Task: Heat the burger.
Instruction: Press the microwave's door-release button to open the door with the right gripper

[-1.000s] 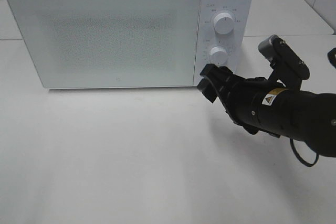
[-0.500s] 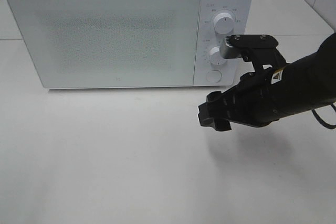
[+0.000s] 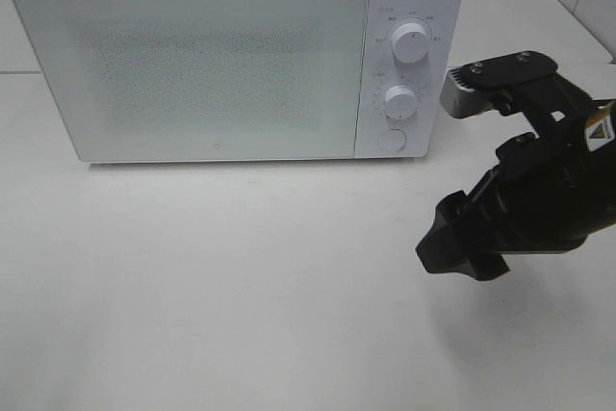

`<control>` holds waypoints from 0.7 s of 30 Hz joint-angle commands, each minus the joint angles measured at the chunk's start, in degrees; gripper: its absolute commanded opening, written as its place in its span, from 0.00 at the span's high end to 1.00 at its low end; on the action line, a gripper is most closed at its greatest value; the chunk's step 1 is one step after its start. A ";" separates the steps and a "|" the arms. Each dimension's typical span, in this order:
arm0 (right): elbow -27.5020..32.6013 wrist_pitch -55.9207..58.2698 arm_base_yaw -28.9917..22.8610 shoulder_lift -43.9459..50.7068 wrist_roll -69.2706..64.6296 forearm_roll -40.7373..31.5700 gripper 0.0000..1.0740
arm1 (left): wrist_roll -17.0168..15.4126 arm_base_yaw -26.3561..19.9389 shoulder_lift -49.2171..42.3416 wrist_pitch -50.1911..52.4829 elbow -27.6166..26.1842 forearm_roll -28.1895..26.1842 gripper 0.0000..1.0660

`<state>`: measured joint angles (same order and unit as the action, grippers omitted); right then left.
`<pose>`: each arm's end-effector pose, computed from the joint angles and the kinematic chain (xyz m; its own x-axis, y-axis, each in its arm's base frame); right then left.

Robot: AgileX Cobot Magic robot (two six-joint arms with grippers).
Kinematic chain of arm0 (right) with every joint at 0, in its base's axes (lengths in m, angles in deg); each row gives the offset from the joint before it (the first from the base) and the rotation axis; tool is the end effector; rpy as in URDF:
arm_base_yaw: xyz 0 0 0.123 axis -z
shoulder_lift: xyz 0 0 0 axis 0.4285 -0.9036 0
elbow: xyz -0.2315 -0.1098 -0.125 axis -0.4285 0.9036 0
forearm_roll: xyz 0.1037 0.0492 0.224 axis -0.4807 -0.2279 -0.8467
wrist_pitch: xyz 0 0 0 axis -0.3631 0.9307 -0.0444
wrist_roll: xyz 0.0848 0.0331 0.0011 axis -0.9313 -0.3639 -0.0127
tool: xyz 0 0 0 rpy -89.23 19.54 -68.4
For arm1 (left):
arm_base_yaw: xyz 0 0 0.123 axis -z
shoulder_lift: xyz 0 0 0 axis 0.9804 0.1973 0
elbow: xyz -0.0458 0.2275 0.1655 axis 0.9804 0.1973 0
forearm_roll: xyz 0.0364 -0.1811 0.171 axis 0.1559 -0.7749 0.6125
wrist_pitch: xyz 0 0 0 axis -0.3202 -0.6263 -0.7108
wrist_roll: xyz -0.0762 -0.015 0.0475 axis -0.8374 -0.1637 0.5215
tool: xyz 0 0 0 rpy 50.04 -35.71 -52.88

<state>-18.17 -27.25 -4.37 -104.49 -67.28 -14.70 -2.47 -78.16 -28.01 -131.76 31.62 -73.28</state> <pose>0.1888 0.1169 0.2252 -0.8037 -0.3000 -0.5138 -0.4264 0.8928 0.1456 -0.0064 -0.0127 0.2800 -0.4271 0.0464 -0.9030 0.1519 0.9882 -0.0211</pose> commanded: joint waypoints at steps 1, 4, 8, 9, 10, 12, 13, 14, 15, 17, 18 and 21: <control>-0.46 4.70 0.23 3.84 -0.63 0.40 0.32 | 0.00 -0.17 -1.38 0.63 0.17 -0.29 0.06; -0.46 7.91 0.23 7.45 -0.63 0.40 0.30 | 0.00 -0.17 -1.38 0.63 0.17 -0.29 0.06; -0.46 10.54 0.23 11.12 -0.63 0.52 0.26 | 0.00 -0.17 -1.38 0.63 0.17 -0.29 0.06; -0.46 12.20 0.23 13.64 -0.63 0.69 0.26 | 0.00 -0.17 -1.38 0.63 0.17 -0.29 0.06; -0.46 13.06 0.23 15.01 -0.63 0.92 0.26 | 0.00 -0.17 -1.38 0.63 0.17 -0.29 0.06; -0.46 14.61 0.23 17.65 -0.63 1.26 0.26 | 0.00 -0.17 -1.38 0.63 0.17 -0.29 0.06; -0.11 16.04 0.23 20.17 -0.63 1.95 0.26 | 0.00 -0.17 -1.38 0.63 0.17 -0.29 0.06; -0.11 16.04 0.23 20.17 -0.63 1.95 0.26 | 0.00 -0.17 -1.38 0.63 0.17 -0.29 0.06; 0.23 16.73 0.23 21.94 -0.63 2.64 0.26 | 0.00 -0.17 -1.38 0.63 0.17 -0.29 0.06; 1.03 17.19 0.23 25.27 -1.15 3.95 0.26 | 0.00 -0.17 -1.38 0.63 0.17 -0.29 0.06; 1.60 17.30 0.23 27.27 -1.66 4.87 0.26 | 0.00 -0.17 -1.38 0.63 0.17 -0.29 0.06; 3.61 17.42 0.97 32.37 -4.07 7.05 0.27 | 0.00 -0.17 -1.38 0.63 0.17 -0.29 0.06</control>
<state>-16.16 -10.87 -4.37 -76.48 -69.05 -9.95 -2.47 -78.16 -28.01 -131.76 31.62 -73.28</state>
